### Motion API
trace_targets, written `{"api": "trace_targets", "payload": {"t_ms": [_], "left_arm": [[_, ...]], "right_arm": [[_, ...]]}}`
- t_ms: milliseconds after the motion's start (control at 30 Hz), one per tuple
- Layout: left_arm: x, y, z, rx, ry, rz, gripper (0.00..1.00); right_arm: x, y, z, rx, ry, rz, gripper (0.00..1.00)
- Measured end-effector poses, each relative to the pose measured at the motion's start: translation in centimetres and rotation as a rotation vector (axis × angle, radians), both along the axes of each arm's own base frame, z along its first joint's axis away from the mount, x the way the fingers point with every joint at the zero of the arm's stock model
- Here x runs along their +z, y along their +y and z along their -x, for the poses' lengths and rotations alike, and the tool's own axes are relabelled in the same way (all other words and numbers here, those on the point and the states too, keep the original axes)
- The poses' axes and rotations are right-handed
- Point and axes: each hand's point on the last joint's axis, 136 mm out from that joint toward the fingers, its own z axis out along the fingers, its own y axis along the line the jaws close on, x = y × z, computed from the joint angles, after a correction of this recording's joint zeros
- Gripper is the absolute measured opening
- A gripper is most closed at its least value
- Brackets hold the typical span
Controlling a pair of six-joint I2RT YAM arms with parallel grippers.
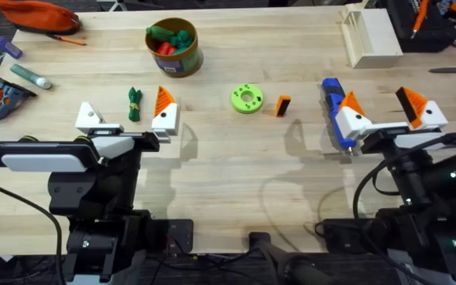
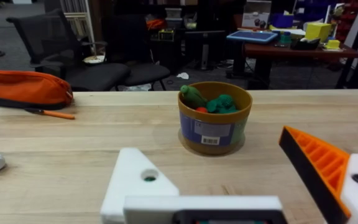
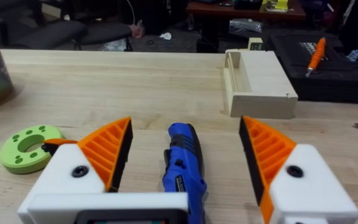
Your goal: Pick up the gripper from the table and insert it into the empty holder that is missing its gripper. Then pick up a screw, insert it into the mounting hole, and use the screwdriver to tighten it. Finally, clean up the table by picking up the vegetable and placing it into the bucket.
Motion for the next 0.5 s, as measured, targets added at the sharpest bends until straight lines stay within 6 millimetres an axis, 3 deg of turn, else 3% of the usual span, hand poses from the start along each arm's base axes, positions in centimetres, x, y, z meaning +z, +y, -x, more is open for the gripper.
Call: {"api": "trace_targets", "payload": {"t_ms": [233, 333, 467, 500], "left_arm": [[0.1, 0.0, 0.0, 0.0, -0.002, 0.0, 0.986], [1.1, 0.0, 0.0, 0.001, -0.043, 0.0, 0.986], [2.1, 0.1, 0.1, 0.007, -0.081, 0.001, 0.985], [3.1, 0.4, 0.4, 0.023, -0.065, 0.0, 0.985]], "right_arm": [[0.0, 0.0, 0.0, 0.0, 0.002, 0.0, 0.973], [0.5, 0.0, 0.0, 0.0, -0.019, 0.0, 0.974], [3.7, 0.0, 0.0, -0.001, -0.151, -0.001, 0.973], [5.8, -0.1, 0.3, -0.004, -0.2, -0.001, 0.973]]}}
